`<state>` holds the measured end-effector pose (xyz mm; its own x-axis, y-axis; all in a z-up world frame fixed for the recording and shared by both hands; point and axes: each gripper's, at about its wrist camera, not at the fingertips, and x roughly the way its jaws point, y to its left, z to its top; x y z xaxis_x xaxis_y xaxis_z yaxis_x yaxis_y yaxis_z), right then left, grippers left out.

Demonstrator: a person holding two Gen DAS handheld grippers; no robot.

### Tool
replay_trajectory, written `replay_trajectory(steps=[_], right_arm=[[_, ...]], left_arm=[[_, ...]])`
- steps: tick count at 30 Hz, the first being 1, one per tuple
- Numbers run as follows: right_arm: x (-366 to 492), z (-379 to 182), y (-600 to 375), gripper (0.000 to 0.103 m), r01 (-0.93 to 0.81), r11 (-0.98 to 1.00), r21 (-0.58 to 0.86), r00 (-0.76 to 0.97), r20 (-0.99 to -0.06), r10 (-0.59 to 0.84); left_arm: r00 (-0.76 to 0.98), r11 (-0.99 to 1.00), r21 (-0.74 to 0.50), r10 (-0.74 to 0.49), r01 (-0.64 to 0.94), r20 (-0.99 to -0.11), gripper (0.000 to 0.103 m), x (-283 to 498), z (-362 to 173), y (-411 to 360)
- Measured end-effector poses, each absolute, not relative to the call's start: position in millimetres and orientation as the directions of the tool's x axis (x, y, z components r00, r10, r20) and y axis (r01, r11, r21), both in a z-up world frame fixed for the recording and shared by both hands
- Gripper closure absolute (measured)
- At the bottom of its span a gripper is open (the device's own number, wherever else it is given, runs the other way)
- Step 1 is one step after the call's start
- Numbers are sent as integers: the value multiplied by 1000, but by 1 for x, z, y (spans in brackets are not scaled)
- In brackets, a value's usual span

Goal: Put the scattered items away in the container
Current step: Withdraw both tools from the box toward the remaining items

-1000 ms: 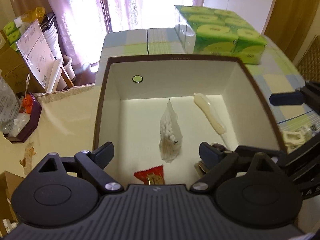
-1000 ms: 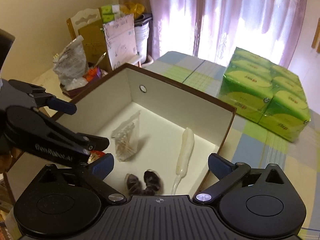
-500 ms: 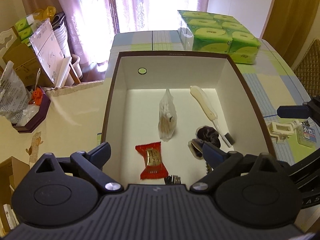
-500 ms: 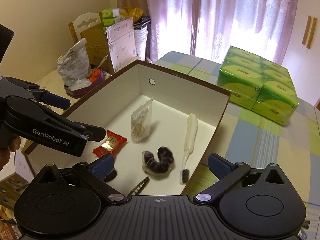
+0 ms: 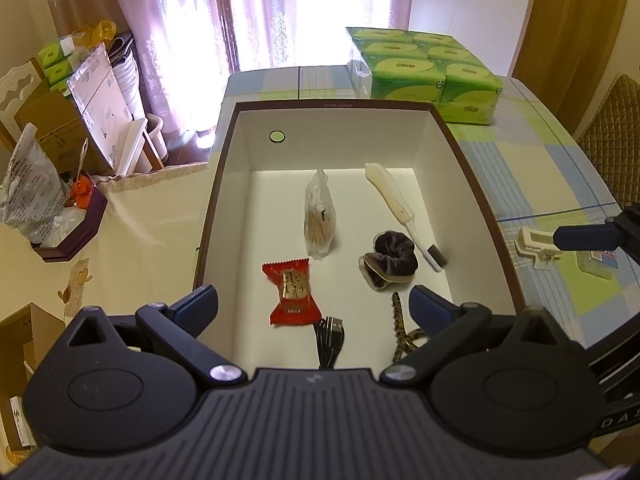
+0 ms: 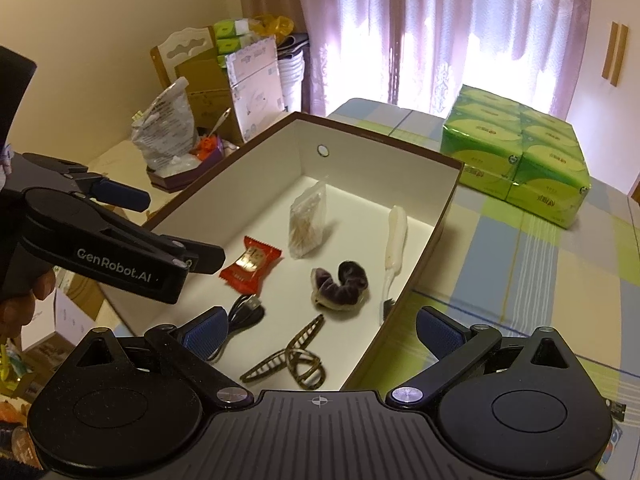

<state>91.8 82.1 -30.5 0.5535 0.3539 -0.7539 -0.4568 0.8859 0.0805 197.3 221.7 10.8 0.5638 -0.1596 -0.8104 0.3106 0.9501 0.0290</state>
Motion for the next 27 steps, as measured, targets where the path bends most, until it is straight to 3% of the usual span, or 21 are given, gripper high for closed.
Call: replay_trajectory(steps=[27], right_arm=[[35, -26, 46, 0, -593, 796, 120, 466, -756, 461]], left_arm=[[566, 980, 33, -86, 196, -820, 3, 111, 21, 197]])
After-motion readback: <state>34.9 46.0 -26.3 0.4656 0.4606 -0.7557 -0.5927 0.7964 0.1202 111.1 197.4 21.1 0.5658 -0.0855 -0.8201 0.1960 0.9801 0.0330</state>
